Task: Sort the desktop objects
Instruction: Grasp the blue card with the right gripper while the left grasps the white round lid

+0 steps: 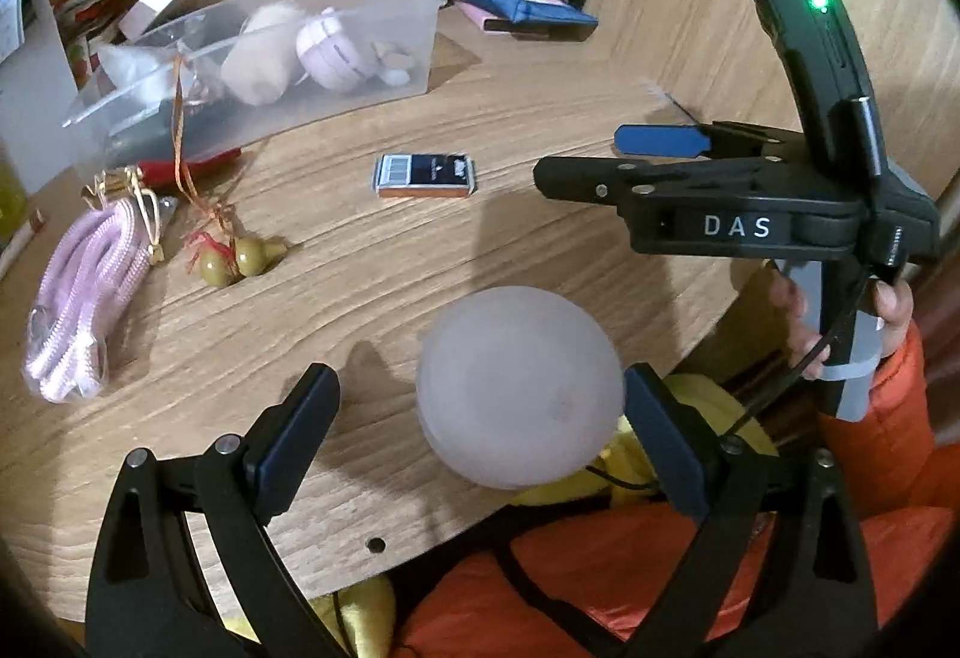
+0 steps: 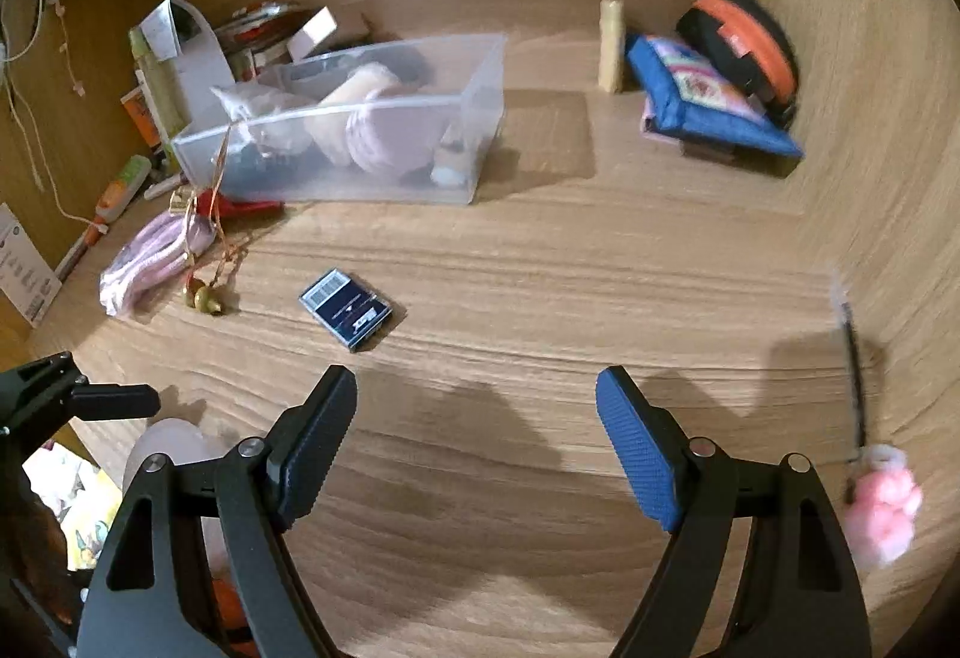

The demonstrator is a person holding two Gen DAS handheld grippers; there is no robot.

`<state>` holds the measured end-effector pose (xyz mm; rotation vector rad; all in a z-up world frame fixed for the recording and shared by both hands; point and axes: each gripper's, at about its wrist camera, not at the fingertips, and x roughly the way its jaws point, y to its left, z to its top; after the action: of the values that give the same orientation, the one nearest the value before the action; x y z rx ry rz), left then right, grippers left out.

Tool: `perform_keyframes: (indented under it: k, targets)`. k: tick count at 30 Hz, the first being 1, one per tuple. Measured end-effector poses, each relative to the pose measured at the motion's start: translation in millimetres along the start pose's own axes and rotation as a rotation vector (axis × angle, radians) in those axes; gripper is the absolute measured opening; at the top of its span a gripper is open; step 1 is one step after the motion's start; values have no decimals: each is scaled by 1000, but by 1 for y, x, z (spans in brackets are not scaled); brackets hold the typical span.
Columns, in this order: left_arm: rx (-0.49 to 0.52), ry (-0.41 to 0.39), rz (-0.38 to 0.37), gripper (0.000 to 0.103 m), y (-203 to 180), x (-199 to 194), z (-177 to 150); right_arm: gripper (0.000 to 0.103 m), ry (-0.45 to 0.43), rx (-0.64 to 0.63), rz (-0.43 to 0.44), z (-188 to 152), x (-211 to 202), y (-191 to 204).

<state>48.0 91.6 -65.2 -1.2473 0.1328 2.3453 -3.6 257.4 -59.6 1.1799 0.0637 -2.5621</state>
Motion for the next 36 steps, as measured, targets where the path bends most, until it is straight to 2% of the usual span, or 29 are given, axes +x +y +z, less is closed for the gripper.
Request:
perform_keyframes:
  k: [2, 4, 6, 8, 13, 16, 19, 20, 22, 24, 27, 30, 32, 36]
  targets:
    - [-18, 2, -6, 95, 7, 2, 0, 80, 12, -9, 24, 1, 6, 2]
    - [-35, -12, 21, 91, 13, 2, 1, 80, 22, -25, 33, 3, 11, 7]
    - [-59, -25, 42, 73, 21, 0, 3, 80, 30, -43, 21, 6, 17, 13]
    - [-77, -34, 63, 66, 29, -2, 5, 80, 38, -53, 15, 9, 23, 19]
    - [-116, -45, 106, 66, 46, -4, 9, 79, 60, -73, 27, 14, 37, 34]
    - [-135, -51, 97, 66, 55, -7, 12, 77, 76, -108, 26, 18, 42, 43]
    - [-149, -89, 103, 66, 62, -17, 17, 68, 95, -149, 14, 25, 48, 52]
    - [-152, -109, 110, 66, 65, -23, 20, 60, 96, -160, 15, 26, 48, 54]
    - [-157, -135, 114, 66, 70, -30, 25, 54, 106, -187, 13, 29, 49, 58]
    - [-163, -169, 116, 66, 75, -40, 31, 41, 115, -204, 28, 31, 50, 61]
    - [-174, -209, 100, 66, 80, -53, 38, 29, 122, -239, 54, 32, 50, 66]
    - [-180, -254, 55, 66, 83, -67, 46, 26, 127, -236, 79, 33, 50, 68]
    - [-173, -282, 49, 66, 83, -75, 53, 26, 128, -203, 127, 34, 47, 66]
    - [-159, -334, 50, 66, 85, -92, 71, 26, 65, -172, 140, 40, 27, 60]
